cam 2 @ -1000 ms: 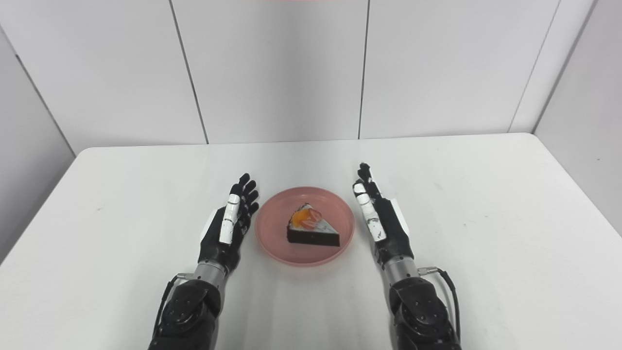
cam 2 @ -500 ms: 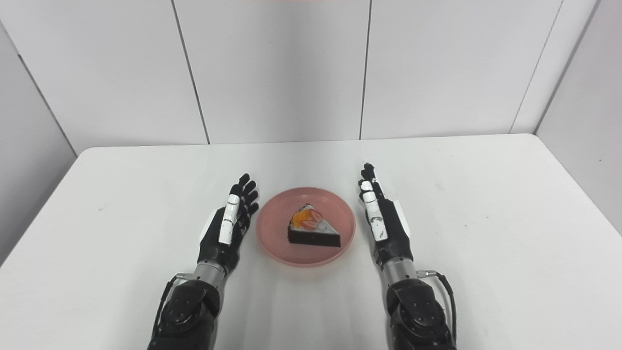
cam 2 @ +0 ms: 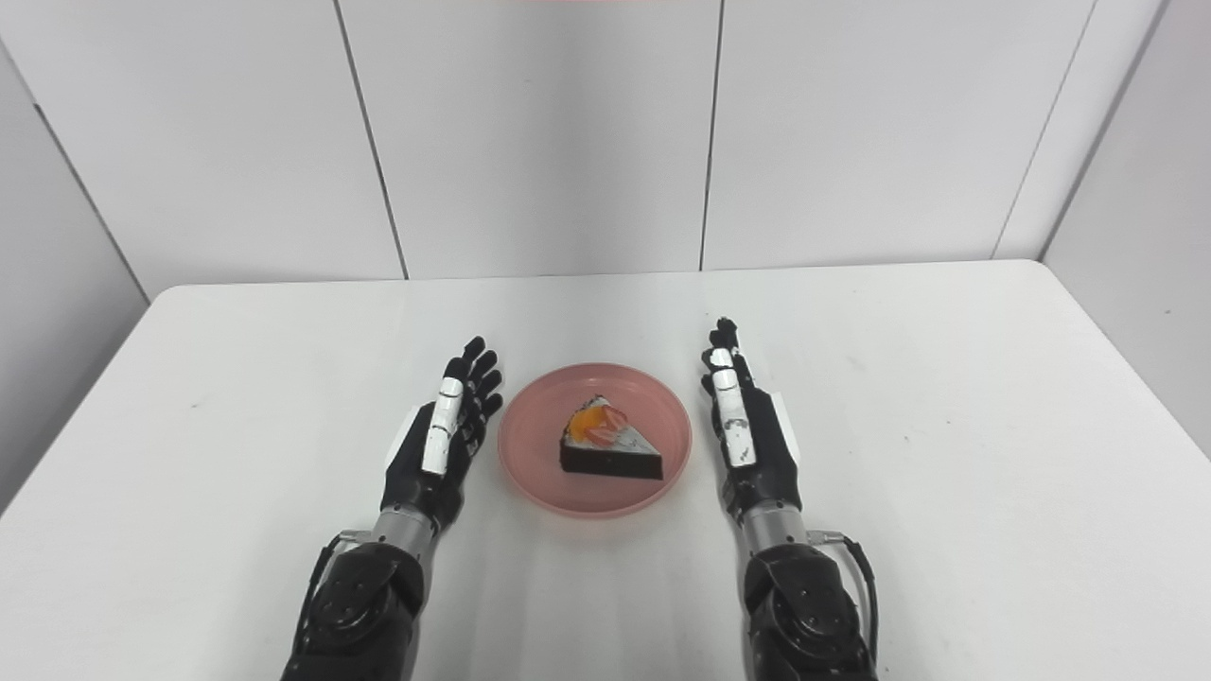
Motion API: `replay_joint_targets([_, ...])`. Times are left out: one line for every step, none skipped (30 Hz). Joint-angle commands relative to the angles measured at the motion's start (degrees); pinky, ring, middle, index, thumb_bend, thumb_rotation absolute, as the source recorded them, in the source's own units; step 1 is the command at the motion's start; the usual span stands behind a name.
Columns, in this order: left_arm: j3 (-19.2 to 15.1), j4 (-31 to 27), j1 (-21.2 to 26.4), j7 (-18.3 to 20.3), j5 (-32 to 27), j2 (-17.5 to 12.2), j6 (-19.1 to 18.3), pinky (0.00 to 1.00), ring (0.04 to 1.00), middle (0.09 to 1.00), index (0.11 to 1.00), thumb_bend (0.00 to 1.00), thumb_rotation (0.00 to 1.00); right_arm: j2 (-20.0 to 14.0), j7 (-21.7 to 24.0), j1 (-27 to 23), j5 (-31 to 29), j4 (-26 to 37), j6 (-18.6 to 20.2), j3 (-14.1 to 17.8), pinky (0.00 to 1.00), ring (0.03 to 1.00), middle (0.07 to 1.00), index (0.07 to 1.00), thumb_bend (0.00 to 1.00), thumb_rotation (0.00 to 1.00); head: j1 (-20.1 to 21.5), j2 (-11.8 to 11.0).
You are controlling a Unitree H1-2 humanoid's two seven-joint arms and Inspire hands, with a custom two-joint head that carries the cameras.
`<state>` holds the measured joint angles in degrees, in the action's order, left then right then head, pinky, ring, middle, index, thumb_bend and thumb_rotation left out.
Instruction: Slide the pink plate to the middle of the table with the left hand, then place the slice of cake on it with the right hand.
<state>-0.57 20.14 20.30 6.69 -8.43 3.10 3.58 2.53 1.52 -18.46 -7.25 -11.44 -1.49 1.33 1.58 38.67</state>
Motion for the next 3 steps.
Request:
replay_joint_targets([-0.11, -0.48, 0.23, 0.74, -0.97, 0.24, 0.2, 1.0, 1.0, 1.0, 1.0, 0.63, 1.0, 0.08, 0.6, -1.11, -0.29, 1.96, 0.91, -0.23, 1.0, 1.0, 1.0, 1.0, 0.51, 0.95, -0.11, -0.17])
replay_joint_targets([-0.11, -0.4, 0.23, 0.81, -1.11, 0.24, 0.24, 1.0, 1.0, 1.0, 1.0, 0.63, 1.0, 0.0, 0.6, -1.06, -0.21, 1.98, 1.04, -0.3, 1.0, 1.0, 1.0, 1.0, 0.51, 0.95, -0.11, -0.17])
replay_joint_targets([-0.11, -0.4, 0.18, 0.83, -1.13, 0.25, 0.25, 1.0, 1.0, 1.0, 1.0, 0.63, 1.0, -0.13, 0.55, -0.97, 0.07, 1.98, 1.0, -0.44, 1.0, 1.0, 1.0, 1.0, 0.52, 0.95, -0.16, -0.19])
